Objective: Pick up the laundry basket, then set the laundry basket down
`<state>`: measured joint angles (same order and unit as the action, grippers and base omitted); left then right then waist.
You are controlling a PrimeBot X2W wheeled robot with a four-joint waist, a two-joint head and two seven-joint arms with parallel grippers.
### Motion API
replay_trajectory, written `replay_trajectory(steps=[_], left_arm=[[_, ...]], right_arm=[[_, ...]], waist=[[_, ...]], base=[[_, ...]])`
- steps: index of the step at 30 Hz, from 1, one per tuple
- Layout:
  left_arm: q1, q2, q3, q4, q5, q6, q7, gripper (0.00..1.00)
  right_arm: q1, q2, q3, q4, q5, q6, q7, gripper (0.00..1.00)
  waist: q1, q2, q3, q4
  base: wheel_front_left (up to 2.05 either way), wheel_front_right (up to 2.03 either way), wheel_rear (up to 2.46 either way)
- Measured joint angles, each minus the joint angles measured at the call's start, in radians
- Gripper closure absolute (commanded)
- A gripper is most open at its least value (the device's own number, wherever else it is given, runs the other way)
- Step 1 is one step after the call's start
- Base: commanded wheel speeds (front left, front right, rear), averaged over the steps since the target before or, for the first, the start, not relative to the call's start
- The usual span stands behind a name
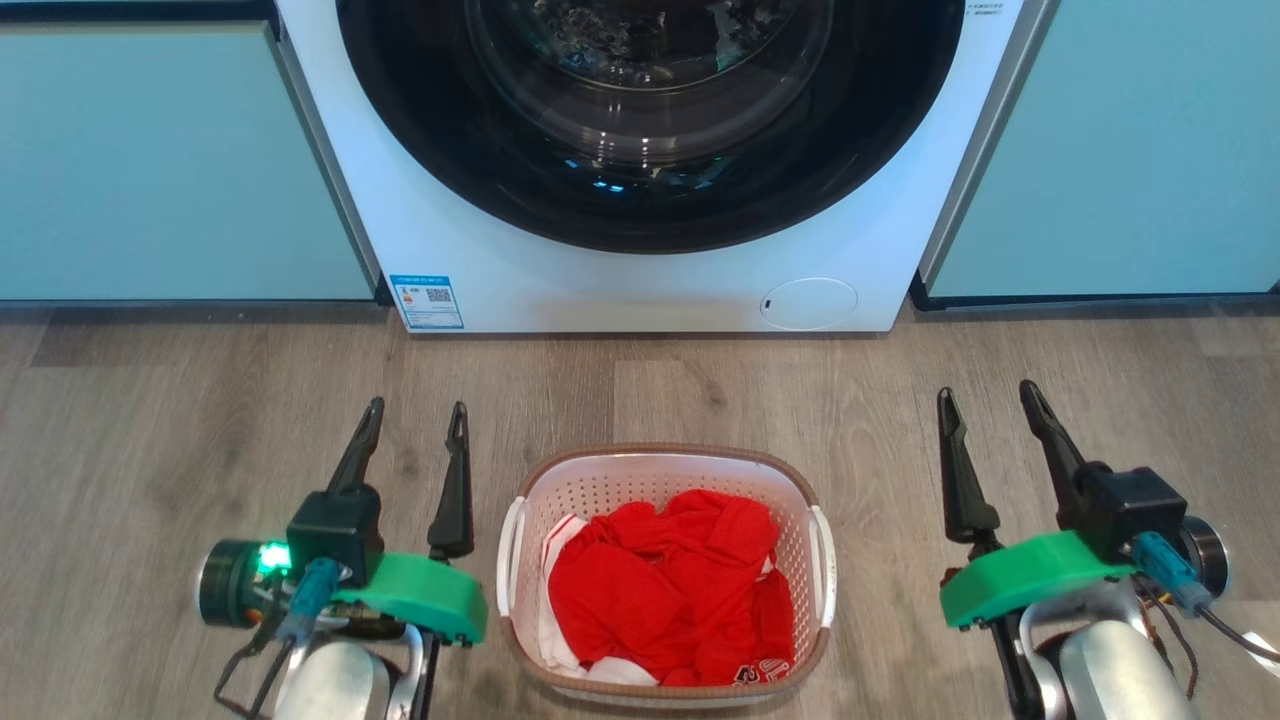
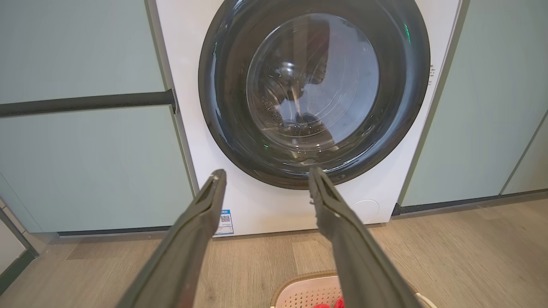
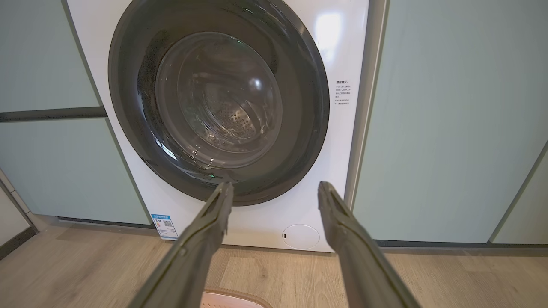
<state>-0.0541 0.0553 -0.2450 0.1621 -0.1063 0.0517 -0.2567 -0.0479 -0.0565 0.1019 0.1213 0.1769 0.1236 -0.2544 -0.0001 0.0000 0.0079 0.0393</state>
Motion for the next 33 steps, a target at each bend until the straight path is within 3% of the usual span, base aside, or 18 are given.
replay_trajectory(steps=[29, 33], left_arm=[[-0.001, -0.001, -0.001, 0.019, -0.038, -0.005, 0.000, 0.00], [-0.001, -0.001, 0.000, 0.019, -0.084, -0.009, 0.000, 0.00]], right_arm=[[-0.005, 0.000, 0.000, 0.004, 0.009, 0.000, 0.000, 0.00], [-0.005, 0.000, 0.000, 0.004, 0.009, 0.000, 0.000, 0.00]], waist=[[0.0001, 0.0000, 0.001, -0.003], [0.0001, 0.0000, 0.000, -0.002]], base=[[0.00, 0.00, 0.00], [0.00, 0.00, 0.00]])
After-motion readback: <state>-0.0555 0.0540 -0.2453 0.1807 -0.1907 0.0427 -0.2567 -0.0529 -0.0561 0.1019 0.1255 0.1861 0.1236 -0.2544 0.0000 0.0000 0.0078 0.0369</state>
